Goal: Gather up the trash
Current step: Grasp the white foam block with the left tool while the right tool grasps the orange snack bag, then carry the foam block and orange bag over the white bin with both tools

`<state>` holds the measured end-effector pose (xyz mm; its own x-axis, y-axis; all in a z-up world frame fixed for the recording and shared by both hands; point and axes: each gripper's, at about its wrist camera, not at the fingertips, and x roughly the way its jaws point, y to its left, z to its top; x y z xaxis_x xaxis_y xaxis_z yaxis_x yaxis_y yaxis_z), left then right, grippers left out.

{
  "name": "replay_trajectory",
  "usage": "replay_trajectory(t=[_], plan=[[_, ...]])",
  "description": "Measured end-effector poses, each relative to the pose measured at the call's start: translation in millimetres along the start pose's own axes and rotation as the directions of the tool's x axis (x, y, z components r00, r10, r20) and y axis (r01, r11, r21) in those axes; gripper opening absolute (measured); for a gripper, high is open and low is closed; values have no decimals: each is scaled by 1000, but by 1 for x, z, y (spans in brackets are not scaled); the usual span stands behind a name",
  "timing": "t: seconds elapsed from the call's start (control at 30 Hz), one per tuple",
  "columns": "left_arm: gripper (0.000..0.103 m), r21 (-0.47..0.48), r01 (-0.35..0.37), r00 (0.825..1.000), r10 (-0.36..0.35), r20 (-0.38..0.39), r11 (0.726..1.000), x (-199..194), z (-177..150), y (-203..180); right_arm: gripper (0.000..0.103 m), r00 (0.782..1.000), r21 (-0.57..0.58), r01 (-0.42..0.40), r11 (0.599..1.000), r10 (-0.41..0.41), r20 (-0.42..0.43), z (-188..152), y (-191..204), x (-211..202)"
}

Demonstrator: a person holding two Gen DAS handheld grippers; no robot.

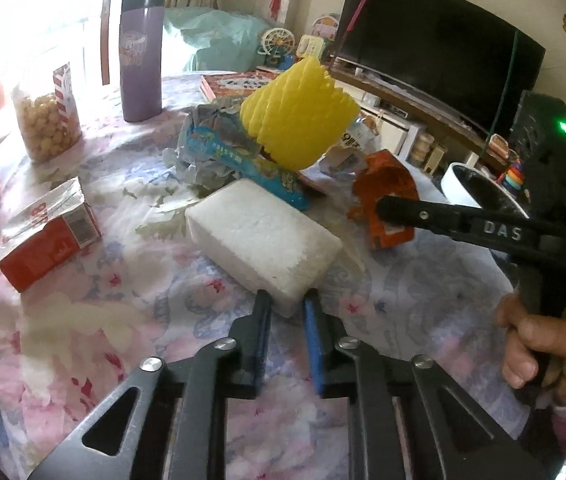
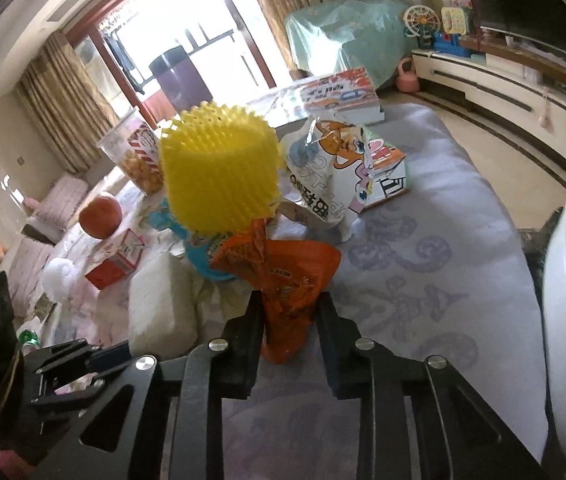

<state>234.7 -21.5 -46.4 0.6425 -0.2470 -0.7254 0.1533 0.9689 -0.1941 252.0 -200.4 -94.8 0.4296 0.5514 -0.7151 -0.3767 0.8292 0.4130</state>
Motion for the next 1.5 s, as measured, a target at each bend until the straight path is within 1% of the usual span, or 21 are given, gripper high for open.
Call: replay_trajectory(t=[0.23, 0.43, 0.87, 1.23, 1.5], plan=[[14, 5, 11, 999, -11, 30, 1000, -17, -7, -1, 25, 998, 46, -19, 999, 17, 52, -13, -4, -31], [14, 21, 45, 998, -46, 38, 999, -25, -8, -10, 25, 997, 73, -17, 997, 12, 72, -26, -10, -53], [14, 115, 123, 991, -128, 31, 986, -28, -3, -53, 25, 989, 128, 32, 991, -50, 140, -46, -32, -105], [14, 170, 155, 987, -161, 20, 973, -20, 4, -86, 25, 979, 178, 71, 981, -102, 175, -56, -59, -139], [14, 205, 180, 982, -187, 13, 962, -12, 9, -108, 25, 971, 215, 86, 973, -130, 199, -60, -74, -156]])
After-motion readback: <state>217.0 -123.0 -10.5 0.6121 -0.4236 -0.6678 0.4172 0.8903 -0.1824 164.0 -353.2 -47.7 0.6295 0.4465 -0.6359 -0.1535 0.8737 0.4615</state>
